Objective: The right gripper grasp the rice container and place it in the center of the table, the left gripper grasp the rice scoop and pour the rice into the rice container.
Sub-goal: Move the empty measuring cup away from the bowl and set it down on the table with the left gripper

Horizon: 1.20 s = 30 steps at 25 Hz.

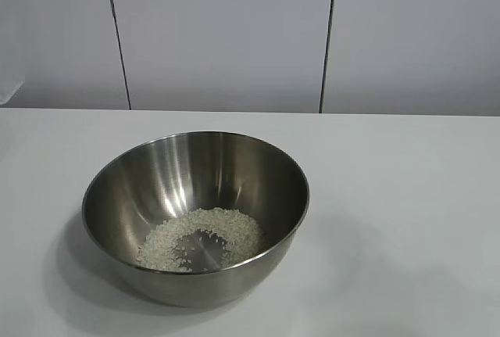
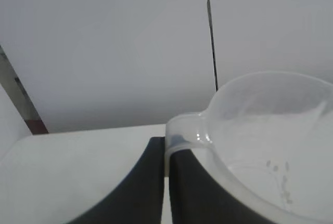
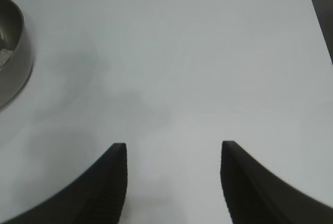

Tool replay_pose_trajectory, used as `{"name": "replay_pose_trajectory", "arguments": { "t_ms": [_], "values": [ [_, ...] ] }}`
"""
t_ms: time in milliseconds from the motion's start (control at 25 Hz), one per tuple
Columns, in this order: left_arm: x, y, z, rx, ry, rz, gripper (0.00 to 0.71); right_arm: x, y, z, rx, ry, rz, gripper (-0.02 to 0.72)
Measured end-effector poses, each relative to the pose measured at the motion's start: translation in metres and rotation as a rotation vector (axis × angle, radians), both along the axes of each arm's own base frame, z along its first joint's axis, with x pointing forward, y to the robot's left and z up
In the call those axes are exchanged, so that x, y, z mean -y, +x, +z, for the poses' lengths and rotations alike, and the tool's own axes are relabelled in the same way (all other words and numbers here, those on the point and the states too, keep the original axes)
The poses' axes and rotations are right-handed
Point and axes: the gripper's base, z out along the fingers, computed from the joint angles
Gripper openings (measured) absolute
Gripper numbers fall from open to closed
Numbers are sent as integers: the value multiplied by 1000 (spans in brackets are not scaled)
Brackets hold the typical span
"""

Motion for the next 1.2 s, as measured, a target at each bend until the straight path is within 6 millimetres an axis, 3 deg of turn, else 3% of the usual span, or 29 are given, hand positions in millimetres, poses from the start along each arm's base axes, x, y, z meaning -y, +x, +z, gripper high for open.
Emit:
{"name": "replay_pose_trajectory", "arguments": {
  "t_ms": [280, 440, 1200],
  "values": [
    [2, 6, -40, -37, -19, -8, 11, 0, 0, 0, 0, 0, 0, 370],
    [2, 6, -53, -70, -33, -4, 11, 0, 0, 0, 0, 0, 0, 370],
    [8, 4, -58, -124, -67, -63, 11, 0, 0, 0, 0, 0, 0, 370]
  ]
}}
